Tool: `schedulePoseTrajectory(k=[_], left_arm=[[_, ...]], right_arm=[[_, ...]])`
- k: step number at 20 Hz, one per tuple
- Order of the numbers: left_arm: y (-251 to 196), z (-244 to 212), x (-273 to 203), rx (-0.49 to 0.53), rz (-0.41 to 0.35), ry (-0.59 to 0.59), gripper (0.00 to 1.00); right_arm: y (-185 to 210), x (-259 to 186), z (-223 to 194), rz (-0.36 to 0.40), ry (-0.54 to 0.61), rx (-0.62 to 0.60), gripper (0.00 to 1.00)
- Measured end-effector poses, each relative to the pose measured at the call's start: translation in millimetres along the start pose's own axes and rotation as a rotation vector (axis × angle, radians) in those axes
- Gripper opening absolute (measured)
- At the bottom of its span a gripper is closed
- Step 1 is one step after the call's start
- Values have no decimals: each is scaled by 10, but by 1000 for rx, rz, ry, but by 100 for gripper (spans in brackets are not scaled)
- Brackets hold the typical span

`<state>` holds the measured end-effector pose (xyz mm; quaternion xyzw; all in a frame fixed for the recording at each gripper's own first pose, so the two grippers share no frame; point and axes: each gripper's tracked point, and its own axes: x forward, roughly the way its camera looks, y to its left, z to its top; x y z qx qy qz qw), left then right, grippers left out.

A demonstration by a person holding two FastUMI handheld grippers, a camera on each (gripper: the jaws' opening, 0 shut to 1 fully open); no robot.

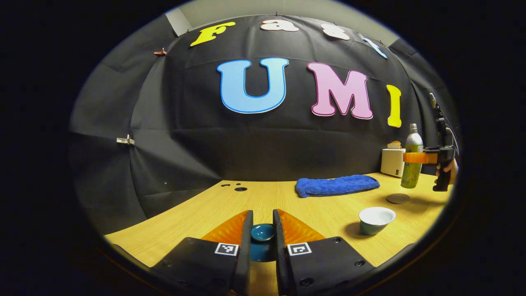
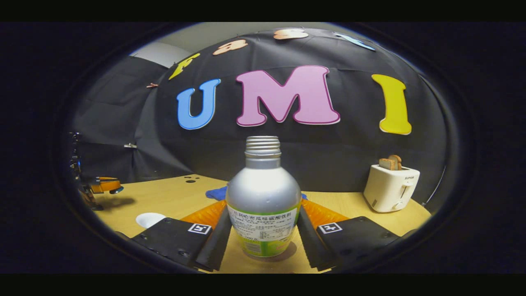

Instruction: Open the teacup lid with one hand, grasp the water bottle and pour water into the teacup with the other hand; after pouring, place the water bottle on the coaster and then close the teacup lid.

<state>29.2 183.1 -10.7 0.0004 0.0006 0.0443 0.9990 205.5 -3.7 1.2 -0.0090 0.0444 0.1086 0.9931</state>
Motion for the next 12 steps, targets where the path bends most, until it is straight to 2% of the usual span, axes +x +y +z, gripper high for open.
schedulePoseTrajectory(k=[4,7,12], left_arm=[[-3,2,4,0,-2,1,29],[-5,5,-2,0,-1,1,29],[-7,-1,-1,0,-1,1,29]], right_arm=[[-94,138,-163,-28,11,56,79],[-175,185,-286,-76,26,23,80],[-145,223,-444,-84,52,2,81]])
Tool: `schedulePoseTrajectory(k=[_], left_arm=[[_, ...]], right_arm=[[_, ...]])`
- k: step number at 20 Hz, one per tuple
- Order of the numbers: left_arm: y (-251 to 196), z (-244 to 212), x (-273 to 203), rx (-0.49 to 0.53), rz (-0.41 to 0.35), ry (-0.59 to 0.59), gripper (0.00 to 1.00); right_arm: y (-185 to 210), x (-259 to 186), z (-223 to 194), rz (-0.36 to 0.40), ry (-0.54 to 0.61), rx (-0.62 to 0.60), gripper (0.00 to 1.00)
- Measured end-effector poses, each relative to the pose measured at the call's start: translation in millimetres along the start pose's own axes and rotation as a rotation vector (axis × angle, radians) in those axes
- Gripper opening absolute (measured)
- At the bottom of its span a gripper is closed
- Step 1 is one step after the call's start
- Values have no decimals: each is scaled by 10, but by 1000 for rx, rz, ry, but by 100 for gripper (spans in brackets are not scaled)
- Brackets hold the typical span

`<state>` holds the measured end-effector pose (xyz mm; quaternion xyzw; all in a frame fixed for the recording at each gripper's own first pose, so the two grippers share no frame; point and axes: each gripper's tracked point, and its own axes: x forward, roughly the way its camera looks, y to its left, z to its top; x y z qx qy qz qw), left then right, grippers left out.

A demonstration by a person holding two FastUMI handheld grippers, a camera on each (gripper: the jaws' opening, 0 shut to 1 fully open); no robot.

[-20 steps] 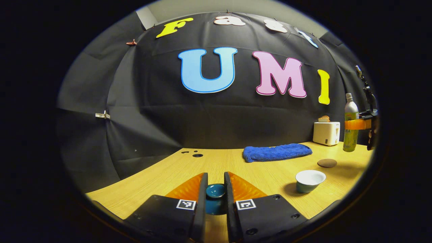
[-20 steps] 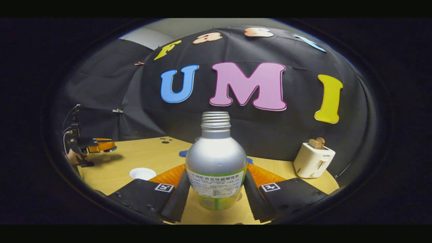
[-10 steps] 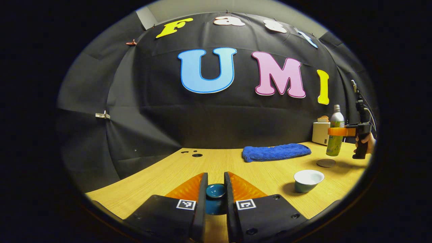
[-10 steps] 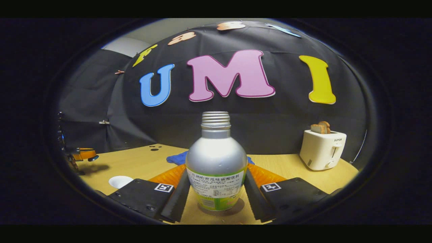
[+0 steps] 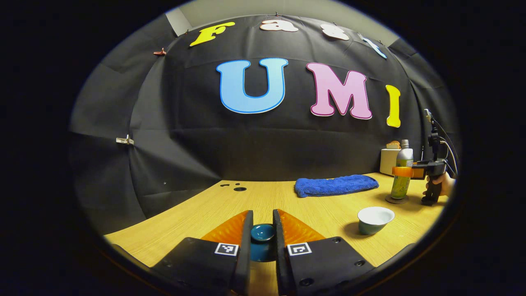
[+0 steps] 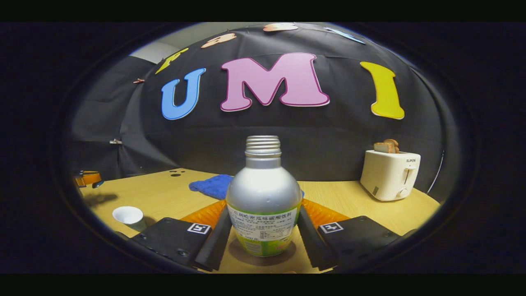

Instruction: Open the teacup lid with one hand, grasp the water bottle and pour water into the teacup with the other hand; after pouring, place the water bottle on the coaster and then close the teacup lid.

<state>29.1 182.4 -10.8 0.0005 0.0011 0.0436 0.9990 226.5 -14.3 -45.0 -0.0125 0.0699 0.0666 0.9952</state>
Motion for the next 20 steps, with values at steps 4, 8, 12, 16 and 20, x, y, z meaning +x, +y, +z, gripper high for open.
schedulePoseTrajectory(k=[4,8,12,16,20], left_arm=[[0,1,-1,0,0,0,29],[-4,5,2,0,-4,0,29],[-9,1,3,0,-4,0,29],[-9,4,6,0,-6,0,29],[-8,4,-1,0,-6,0,30]], right_arm=[[-32,-21,-25,-18,2,16,82],[-29,-49,-81,-28,25,4,98],[-27,-118,-67,-35,46,26,100],[-50,-262,-75,-52,58,-36,100],[-13,-489,-54,-52,53,-68,100]])
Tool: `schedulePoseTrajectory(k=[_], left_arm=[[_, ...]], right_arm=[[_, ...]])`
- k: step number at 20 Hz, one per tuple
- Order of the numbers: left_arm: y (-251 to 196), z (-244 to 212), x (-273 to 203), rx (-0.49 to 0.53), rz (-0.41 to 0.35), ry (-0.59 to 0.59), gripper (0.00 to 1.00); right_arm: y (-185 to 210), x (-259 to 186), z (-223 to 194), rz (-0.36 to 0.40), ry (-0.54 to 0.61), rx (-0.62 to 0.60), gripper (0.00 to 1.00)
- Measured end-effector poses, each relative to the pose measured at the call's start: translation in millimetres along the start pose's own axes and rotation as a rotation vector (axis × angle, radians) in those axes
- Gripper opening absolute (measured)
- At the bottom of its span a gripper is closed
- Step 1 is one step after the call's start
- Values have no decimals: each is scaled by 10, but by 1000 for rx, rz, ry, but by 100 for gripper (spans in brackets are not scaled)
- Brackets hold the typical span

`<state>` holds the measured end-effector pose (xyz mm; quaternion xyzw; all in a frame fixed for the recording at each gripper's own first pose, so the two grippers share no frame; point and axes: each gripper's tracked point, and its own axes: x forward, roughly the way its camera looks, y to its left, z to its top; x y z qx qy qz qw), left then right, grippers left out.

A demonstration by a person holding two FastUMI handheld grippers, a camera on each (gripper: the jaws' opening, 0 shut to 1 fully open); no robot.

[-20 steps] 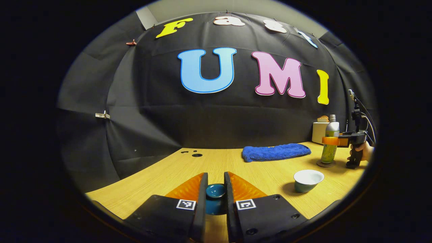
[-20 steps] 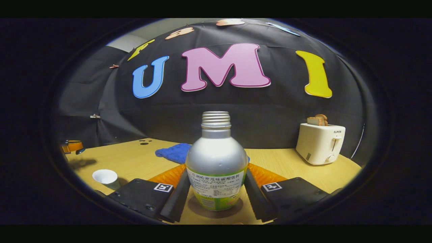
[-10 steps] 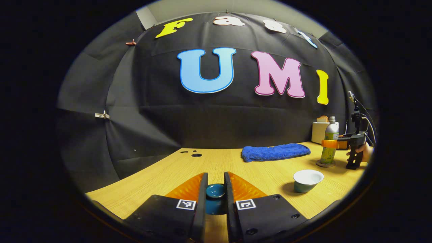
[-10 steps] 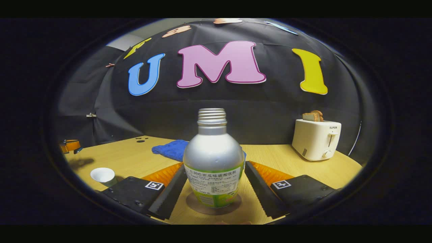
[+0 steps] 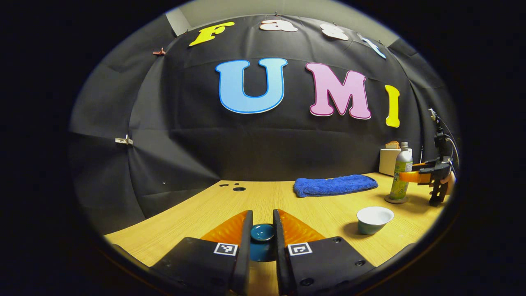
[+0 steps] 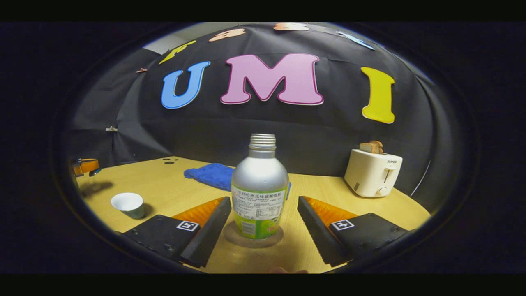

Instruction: Open the teacup lid with one hand, grasp the water bottle and pour water into the teacup with the other hand; after pouring, place the water bottle on the coaster and then close the teacup lid.

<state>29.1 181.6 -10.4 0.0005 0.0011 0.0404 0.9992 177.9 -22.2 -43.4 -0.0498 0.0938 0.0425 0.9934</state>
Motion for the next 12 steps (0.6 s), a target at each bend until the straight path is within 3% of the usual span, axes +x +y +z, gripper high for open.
schedulePoseTrajectory(k=[6,10,12], left_arm=[[-124,3,-15,2,-47,-4,31],[-210,-1,-7,42,-64,1,30],[-402,-24,19,29,-107,16,30]], right_arm=[[-62,-443,17,-34,-15,8,97],[-64,-811,66,-74,-36,-51,98],[81,-979,100,-52,-49,-53,98]])
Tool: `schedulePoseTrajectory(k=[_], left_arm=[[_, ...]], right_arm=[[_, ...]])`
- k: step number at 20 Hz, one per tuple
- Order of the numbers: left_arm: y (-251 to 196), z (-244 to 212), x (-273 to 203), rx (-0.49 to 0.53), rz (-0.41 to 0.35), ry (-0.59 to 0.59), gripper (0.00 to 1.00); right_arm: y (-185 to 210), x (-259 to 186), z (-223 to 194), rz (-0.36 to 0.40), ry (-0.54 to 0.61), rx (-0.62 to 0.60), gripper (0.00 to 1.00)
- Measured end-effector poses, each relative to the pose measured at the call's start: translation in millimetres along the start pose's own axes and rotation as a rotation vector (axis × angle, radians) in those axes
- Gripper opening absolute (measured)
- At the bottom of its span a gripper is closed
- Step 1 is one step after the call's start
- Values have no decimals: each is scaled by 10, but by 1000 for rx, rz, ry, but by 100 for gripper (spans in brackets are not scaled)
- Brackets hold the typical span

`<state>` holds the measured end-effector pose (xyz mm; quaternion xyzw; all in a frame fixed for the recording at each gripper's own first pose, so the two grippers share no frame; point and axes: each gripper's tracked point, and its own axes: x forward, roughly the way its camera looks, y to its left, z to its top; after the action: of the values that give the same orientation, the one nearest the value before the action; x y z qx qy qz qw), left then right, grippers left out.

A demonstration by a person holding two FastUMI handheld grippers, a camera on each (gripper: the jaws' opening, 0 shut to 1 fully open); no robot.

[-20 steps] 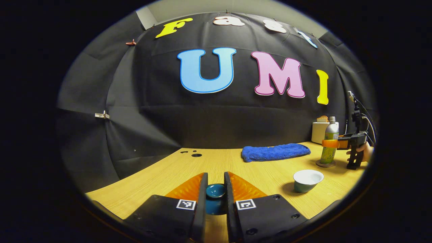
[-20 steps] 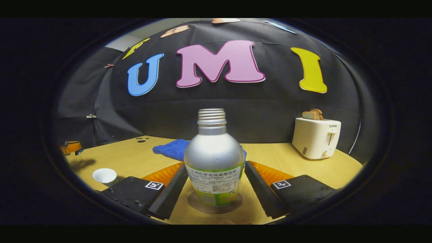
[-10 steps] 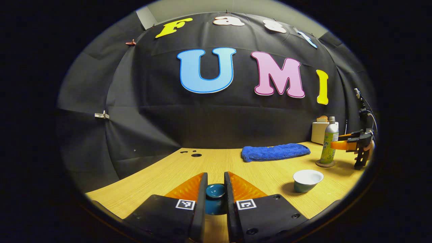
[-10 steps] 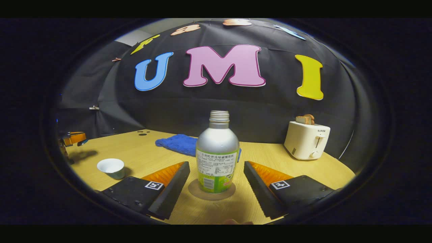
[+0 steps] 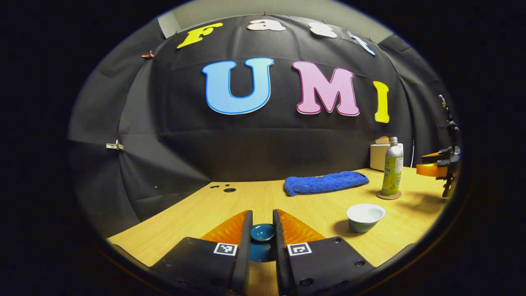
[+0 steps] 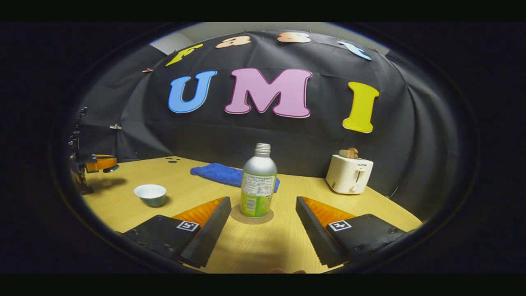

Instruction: Open the teacup lid with one hand, grasp the water bottle and pour water into the teacup with the other hand; after pouring, place the water bottle on the coaster and then close the teacup lid.

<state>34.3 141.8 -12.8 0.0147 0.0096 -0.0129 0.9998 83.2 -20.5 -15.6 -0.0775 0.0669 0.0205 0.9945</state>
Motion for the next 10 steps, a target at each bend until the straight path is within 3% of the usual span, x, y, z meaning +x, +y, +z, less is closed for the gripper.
schedulePoseTrajectory(k=[3,6,10], left_arm=[[-387,110,85,-45,-81,-10,31],[-788,239,187,7,-156,-25,30],[-1222,178,322,59,-220,13,30]], right_arm=[[130,-154,5,16,-17,-4,98],[34,-266,77,-54,-56,19,98],[99,-378,-5,-37,-44,79,98]])
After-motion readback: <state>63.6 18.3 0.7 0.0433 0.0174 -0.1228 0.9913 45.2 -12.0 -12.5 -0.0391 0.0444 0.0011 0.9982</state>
